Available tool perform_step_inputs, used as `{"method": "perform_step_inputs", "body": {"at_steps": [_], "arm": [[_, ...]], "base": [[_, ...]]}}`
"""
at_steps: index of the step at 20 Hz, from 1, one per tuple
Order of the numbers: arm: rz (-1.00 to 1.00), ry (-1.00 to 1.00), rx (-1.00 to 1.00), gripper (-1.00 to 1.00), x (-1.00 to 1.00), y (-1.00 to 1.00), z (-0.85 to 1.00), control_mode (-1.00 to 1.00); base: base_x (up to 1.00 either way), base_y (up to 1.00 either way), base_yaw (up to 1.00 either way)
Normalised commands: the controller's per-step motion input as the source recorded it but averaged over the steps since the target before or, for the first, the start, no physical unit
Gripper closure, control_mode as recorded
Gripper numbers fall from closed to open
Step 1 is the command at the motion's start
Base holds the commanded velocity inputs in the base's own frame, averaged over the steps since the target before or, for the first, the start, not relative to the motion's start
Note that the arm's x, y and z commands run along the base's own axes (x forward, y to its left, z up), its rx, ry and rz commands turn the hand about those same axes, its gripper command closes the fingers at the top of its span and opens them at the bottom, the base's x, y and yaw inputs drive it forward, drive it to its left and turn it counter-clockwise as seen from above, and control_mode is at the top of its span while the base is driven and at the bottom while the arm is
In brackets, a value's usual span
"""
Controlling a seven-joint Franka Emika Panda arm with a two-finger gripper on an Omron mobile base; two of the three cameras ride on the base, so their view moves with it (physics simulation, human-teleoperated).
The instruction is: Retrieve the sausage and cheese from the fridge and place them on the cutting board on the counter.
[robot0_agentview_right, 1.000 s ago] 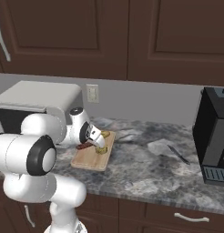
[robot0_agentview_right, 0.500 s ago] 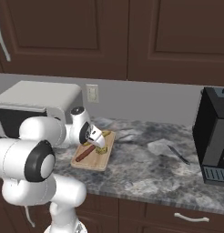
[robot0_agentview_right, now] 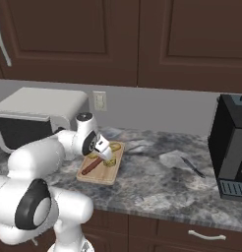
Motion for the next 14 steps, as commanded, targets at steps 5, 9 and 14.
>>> {"method": "perform_step_inputs", "body": {"at_steps": [5,9,14], "arm": [[0.0,0.0,0.01,-1.0,-0.77,0.0,0.55,-1.0],[0.0,-0.04,0.0,-1.0,-0.67,0.01,0.45,-1.0],[0.15,-0.08,0.0,-1.0,-0.78,0.0,0.49,-1.0]], "base": [[0.0,0.0,0.0],[0.0,0.0,0.0],[0.0,0.0,0.0]]}}
